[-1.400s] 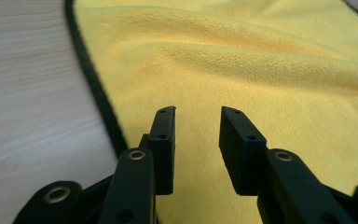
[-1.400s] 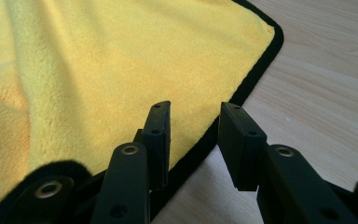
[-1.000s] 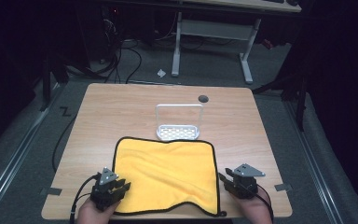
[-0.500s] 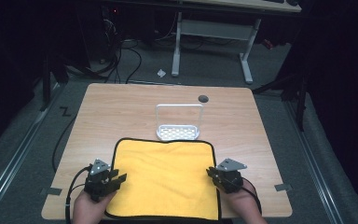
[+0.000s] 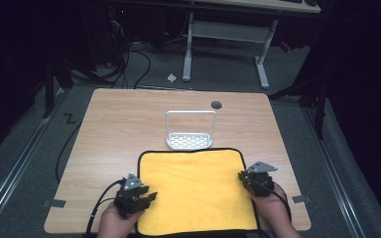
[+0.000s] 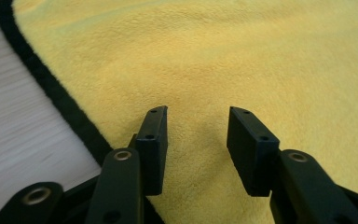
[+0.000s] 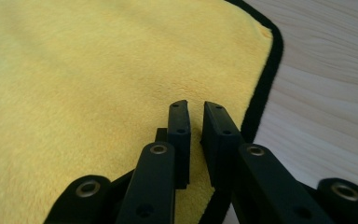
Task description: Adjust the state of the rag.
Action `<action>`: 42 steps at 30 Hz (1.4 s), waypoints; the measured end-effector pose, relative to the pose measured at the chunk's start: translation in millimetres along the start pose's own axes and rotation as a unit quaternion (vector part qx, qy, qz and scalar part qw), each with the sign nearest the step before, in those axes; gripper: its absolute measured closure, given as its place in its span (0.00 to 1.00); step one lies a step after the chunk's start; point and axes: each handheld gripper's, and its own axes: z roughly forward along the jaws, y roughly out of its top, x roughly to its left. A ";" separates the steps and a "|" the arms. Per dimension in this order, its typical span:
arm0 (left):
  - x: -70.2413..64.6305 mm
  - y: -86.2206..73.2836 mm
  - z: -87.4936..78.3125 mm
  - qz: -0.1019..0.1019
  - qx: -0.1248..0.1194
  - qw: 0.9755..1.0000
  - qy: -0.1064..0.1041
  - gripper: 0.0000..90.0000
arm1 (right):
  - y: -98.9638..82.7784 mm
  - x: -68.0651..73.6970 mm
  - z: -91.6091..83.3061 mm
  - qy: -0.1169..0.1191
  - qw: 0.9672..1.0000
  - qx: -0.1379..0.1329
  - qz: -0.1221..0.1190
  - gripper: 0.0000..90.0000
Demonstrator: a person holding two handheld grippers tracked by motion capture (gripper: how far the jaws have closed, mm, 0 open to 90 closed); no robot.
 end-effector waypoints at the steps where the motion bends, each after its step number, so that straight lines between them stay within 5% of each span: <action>1: -11.3 7.9 10.9 0.006 0.001 1.000 -0.020 0.58 | -0.6 -8.1 0.0 -0.008 1.000 0.003 0.006 0.91; 6: -23.0 15.7 19.4 0.019 -0.008 0.999 -0.039 0.57 | -3.1 -28.0 -0.3 -0.026 0.999 0.004 0.027 0.89; 11: -7.0 20.8 13.4 0.002 -0.042 0.999 -0.017 0.56 | -3.5 -30.4 -10.7 -0.023 0.998 -0.028 0.044 0.81; 16: 17.3 29.6 12.5 -0.004 -0.061 0.998 0.031 0.46 | -10.3 -14.4 -21.6 -0.028 0.998 -0.061 0.013 0.74; 21: 33.8 41.6 18.8 0.000 -0.058 0.997 0.052 0.45 | -10.8 0.6 -28.3 -0.016 0.997 -0.069 -0.018 0.67; 31: 63.2 59.1 34.4 -0.038 -0.049 0.997 0.054 0.44 | -9.5 15.6 -38.3 0.002 0.995 -0.093 -0.027 0.58; 38: 70.9 62.9 41.1 -0.034 -0.041 0.997 0.057 0.47 | -12.7 27.3 -42.4 0.012 0.995 -0.091 -0.029 0.55; 42: 76.2 62.0 46.7 -0.048 -0.034 0.997 0.048 0.47 | -15.8 37.9 -43.4 0.016 0.995 -0.092 -0.029 0.54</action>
